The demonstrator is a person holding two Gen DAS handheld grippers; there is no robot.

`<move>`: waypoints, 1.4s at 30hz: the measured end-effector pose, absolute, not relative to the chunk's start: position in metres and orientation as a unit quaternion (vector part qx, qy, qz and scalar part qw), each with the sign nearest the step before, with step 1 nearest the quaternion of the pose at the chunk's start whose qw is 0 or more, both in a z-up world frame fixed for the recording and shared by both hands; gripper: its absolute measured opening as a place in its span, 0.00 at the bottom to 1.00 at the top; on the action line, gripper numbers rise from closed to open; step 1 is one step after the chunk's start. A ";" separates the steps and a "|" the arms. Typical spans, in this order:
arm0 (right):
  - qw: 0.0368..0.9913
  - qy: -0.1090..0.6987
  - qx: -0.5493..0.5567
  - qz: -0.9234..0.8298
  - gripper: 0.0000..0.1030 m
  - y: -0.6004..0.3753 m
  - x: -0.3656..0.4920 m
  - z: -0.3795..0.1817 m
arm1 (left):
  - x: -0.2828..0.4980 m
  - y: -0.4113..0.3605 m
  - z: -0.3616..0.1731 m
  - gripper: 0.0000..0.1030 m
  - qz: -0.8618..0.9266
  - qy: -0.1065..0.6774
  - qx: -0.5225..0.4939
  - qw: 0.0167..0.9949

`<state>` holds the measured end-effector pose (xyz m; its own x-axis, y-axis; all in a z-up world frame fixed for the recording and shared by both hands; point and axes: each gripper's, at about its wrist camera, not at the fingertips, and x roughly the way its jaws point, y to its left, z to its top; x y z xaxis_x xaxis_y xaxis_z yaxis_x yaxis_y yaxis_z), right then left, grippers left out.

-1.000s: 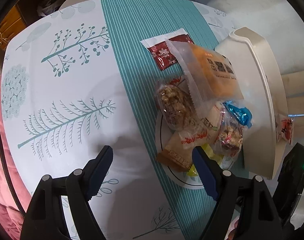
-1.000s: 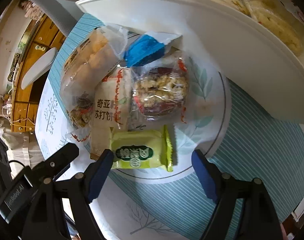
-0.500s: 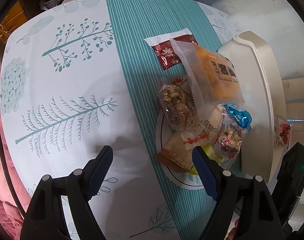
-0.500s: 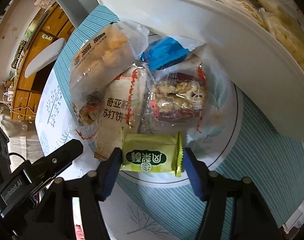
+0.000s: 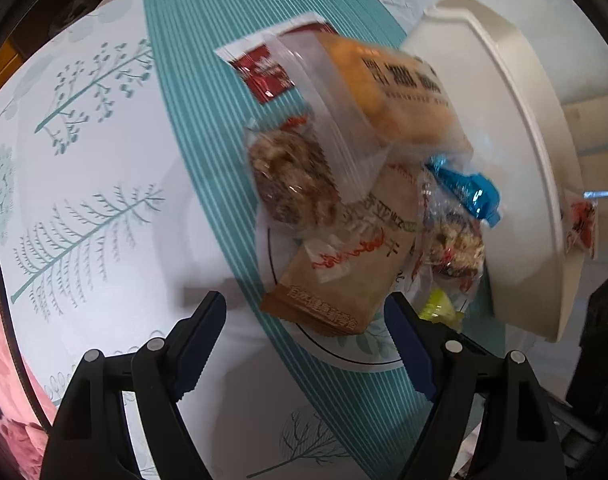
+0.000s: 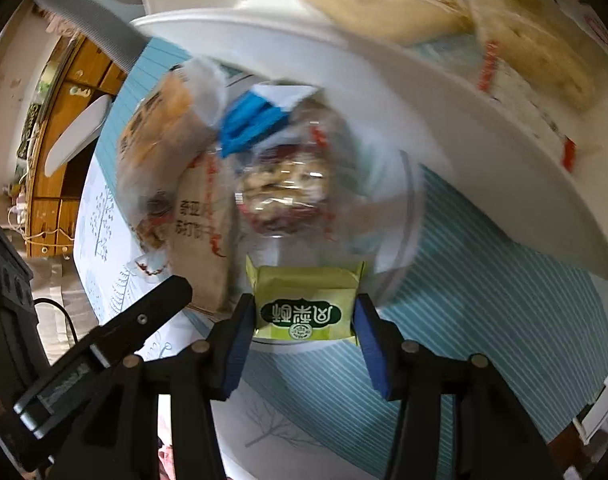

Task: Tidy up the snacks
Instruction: 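Grasp the brown soda cracker packet with left tool while right tool grasps the green square packet, then lift both held packets and carry them over the white tray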

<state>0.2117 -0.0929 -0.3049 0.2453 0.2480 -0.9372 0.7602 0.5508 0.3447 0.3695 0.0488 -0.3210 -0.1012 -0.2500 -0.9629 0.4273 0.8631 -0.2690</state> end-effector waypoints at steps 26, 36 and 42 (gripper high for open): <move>0.624 0.580 0.473 -0.227 0.49 -0.127 0.133 -0.295 | 0.287 -0.084 -0.336 0.63 -0.232 0.615 0.214 0.723; 0.615 0.581 0.483 -0.227 0.49 -0.124 0.107 -0.286 | 0.248 -0.081 -0.334 0.53 -0.230 0.626 0.210 0.715; 0.619 0.577 0.482 -0.227 0.49 -0.123 0.092 -0.273 | 0.216 -0.070 -0.335 0.53 -0.223 0.658 0.177 0.697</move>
